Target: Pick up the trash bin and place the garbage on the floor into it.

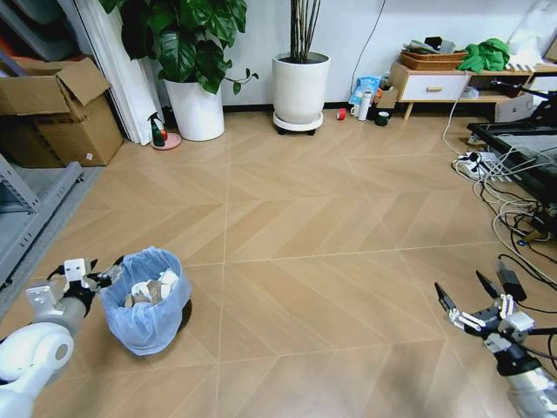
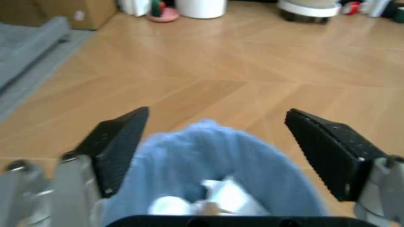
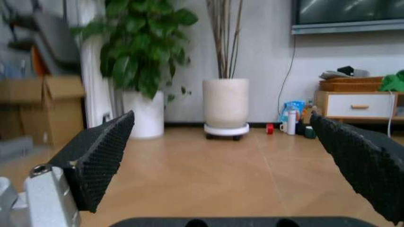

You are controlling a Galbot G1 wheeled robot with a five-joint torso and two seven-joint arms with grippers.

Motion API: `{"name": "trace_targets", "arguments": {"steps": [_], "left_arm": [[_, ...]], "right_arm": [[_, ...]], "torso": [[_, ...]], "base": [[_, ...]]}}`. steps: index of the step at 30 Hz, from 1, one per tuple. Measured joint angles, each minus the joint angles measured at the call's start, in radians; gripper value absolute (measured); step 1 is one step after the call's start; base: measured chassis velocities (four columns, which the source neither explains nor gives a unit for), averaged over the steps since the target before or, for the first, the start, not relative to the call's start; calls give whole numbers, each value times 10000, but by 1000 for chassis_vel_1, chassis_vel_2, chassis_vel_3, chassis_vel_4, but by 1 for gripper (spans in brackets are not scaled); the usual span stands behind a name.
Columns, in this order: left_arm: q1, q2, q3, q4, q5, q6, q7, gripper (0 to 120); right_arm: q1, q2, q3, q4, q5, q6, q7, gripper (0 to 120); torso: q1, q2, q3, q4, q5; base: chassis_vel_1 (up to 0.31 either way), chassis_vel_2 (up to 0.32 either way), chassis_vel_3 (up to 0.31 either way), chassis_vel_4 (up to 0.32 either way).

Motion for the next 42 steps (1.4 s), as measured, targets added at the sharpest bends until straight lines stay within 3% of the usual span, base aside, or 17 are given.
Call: {"name": "trace_targets", "arguments": {"steps": [4, 12, 13, 16, 19, 28, 42], "left_arm": [[-26, -183, 661, -209, 411, -279, 12, 100], [53, -614, 1011, 33, 746, -1106, 138, 100], [-13, -945, 1036, 209, 746, -1331, 181, 100], [0, -1323, 1045, 463, 785, -1464, 308, 100], [18, -1414, 1043, 546, 805, -1464, 366, 100], [32, -1446, 1025, 596, 814, -1458, 403, 100], [33, -1425, 1012, 596, 803, -1429, 403, 100]], "right_arm": [[1197, -75, -1161, -602, 427, -42, 568, 100], [3246, -466, -3607, -2214, 1343, 364, 1059, 100], [3933, -436, -4468, -2759, 1473, 447, 1054, 100], [4897, -57, -5641, -3363, 1418, 614, 1029, 100], [5121, 104, -5955, -3469, 1326, 623, 1009, 100], [5187, 185, -6045, -3513, 1240, 633, 991, 100], [5122, 186, -5962, -3468, 1216, 633, 964, 100]], "torso": [[0, 0, 0, -1, -3], [0, 0, 1, 8, -1], [0, 0, 2, 2, -3], [0, -1, 2, 0, -2], [1, -1, 2, 11, 4], [0, -1, 1, -5, -4], [-1, -1, 0, 2, -1]], "base": [[0, 0, 0, 0], [0, 0, 0, 0], [0, 0, 0, 0], [0, 0, 0, 0], [0, 0, 0, 0], [0, 0, 0, 0], [0, 0, 0, 0]]}}
